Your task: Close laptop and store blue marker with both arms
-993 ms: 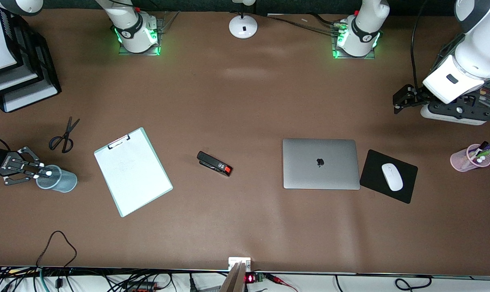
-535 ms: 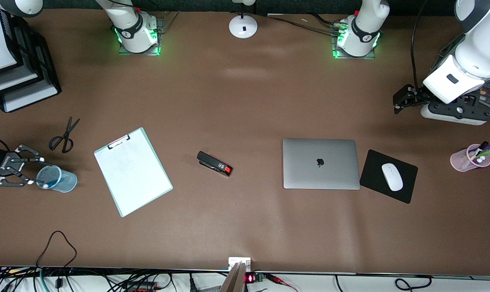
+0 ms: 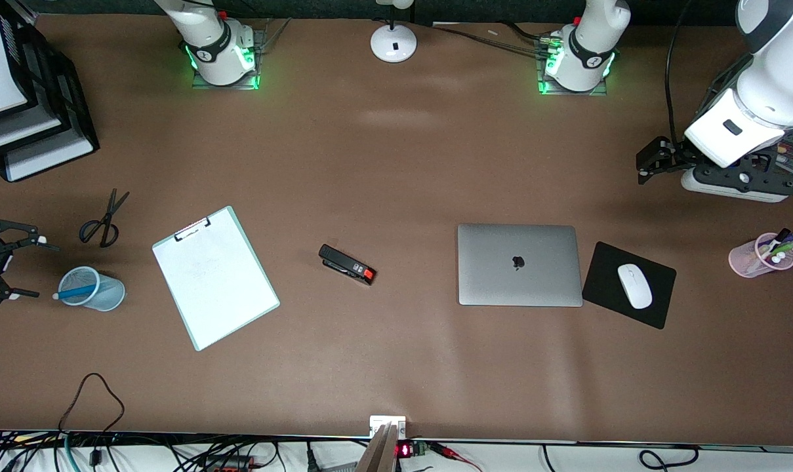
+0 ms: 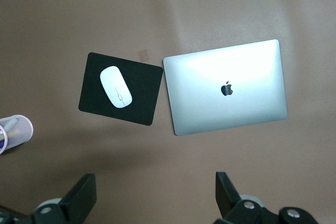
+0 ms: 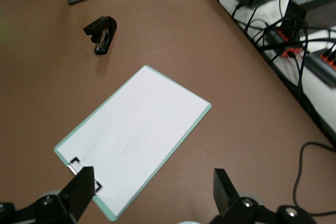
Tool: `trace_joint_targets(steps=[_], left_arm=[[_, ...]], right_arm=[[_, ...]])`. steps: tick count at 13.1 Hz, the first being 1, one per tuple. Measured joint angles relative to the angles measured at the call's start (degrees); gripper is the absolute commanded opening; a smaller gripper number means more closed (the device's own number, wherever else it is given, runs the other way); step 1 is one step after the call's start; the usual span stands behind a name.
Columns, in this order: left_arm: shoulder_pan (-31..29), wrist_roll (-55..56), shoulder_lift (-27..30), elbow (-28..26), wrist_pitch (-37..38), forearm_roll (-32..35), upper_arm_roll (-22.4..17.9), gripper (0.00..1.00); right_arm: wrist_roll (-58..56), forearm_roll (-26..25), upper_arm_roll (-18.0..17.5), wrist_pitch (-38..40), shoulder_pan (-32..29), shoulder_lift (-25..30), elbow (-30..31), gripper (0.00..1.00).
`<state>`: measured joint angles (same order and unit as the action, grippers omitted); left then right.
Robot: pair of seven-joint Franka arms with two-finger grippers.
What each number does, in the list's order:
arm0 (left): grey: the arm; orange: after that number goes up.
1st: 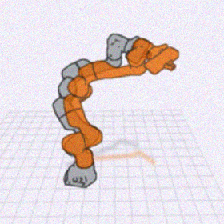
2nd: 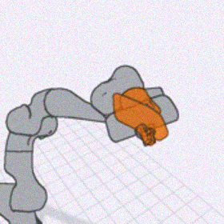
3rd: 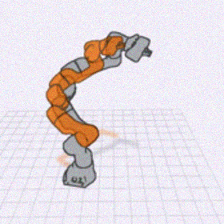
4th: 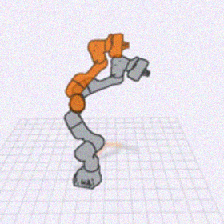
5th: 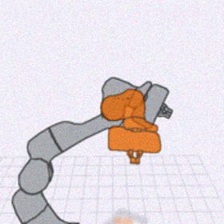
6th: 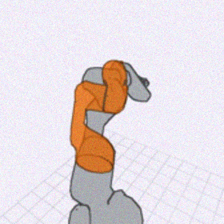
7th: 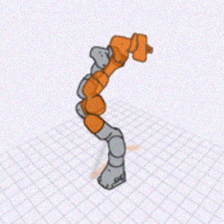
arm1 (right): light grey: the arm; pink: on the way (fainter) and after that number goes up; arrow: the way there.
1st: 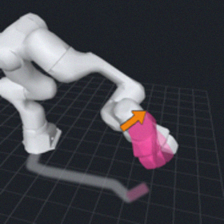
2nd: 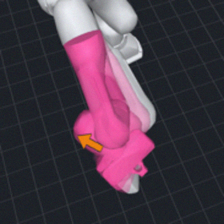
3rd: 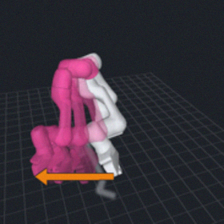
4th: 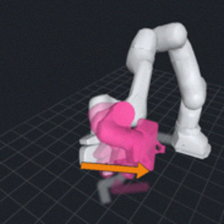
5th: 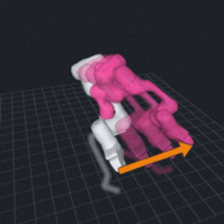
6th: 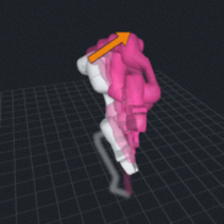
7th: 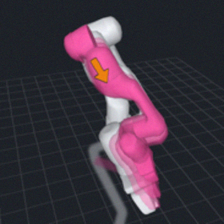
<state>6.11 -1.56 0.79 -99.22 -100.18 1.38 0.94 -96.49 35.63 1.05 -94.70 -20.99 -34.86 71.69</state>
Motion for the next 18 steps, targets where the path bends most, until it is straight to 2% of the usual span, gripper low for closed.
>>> trace_joint_targets(steps=[3,6,11,16,18], left_arm=[[0.0,0.0,0.0,0.0,0.0,0.0,0.0,1.0],[0.0,0.0,0.0,0.0,0.0,0.0,0.0,1.0],[0.0,0.0,0.0,0.0,0.0,0.0,0.0,1.0],[-0.03,0.0,0.0,0.0,0.0,0.0,-0.1,1.0],[-0.03,0.0,0.0,0.0,0.0,0.0,-0.12,1.0]], right_arm=[[17.5,-10.07,-0.1,0.56,7.6,4.57,-1.72,1.0],[32.94,-13.64,-0.06,5.86,11.23,5.43,-3.39,1.0],[46.23,-20.63,-0.05,10.75,14.37,5.42,-6.55,1.0],[59.41,-31.75,-0.14,11.26,22.5,5.68,-7.45,1.0],[65.1,-34.32,-0.16,12.8,25.71,6.24,-7.58,1.0]])
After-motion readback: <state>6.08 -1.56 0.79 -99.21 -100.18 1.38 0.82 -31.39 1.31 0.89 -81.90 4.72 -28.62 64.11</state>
